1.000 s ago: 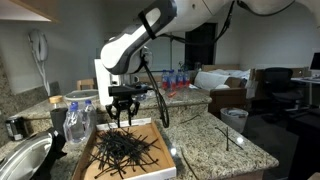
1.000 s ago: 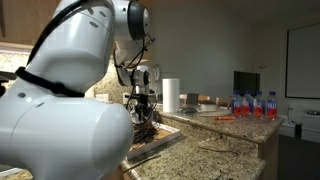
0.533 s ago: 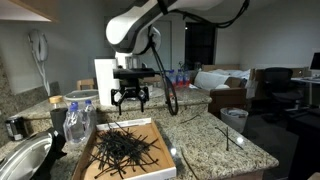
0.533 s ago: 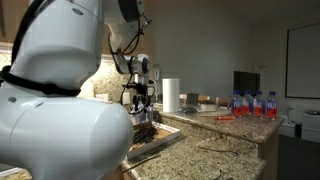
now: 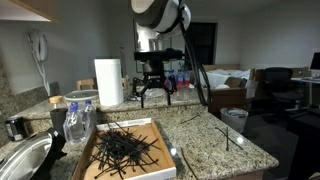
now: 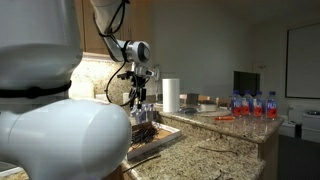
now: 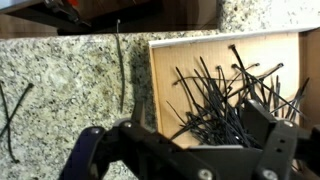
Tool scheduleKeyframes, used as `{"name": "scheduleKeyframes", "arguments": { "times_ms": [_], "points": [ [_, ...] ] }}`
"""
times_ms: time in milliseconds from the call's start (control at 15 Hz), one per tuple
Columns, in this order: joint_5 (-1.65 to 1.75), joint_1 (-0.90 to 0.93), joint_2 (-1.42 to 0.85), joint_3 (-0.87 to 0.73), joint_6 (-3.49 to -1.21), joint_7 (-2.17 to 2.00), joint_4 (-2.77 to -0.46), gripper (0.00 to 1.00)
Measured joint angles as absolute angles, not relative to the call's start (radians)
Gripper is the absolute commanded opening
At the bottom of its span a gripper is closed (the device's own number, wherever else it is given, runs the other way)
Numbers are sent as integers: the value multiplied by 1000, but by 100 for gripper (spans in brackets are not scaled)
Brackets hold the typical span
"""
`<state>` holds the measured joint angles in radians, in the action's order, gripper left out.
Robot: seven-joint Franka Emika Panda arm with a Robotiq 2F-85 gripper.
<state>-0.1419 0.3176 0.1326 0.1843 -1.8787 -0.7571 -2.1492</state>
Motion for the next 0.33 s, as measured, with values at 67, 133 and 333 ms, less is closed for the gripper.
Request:
{"name": "scheduleKeyframes", "arguments": {
  "times_ms": [67, 133, 333],
  "points": [
    [-145, 308, 165, 188, -1878, -760, -2177, 100],
    [-145, 298, 192, 192, -1878, -760, -2200, 100],
    [-145, 279, 251, 202, -1878, -760, -2247, 100]
  ]
}}
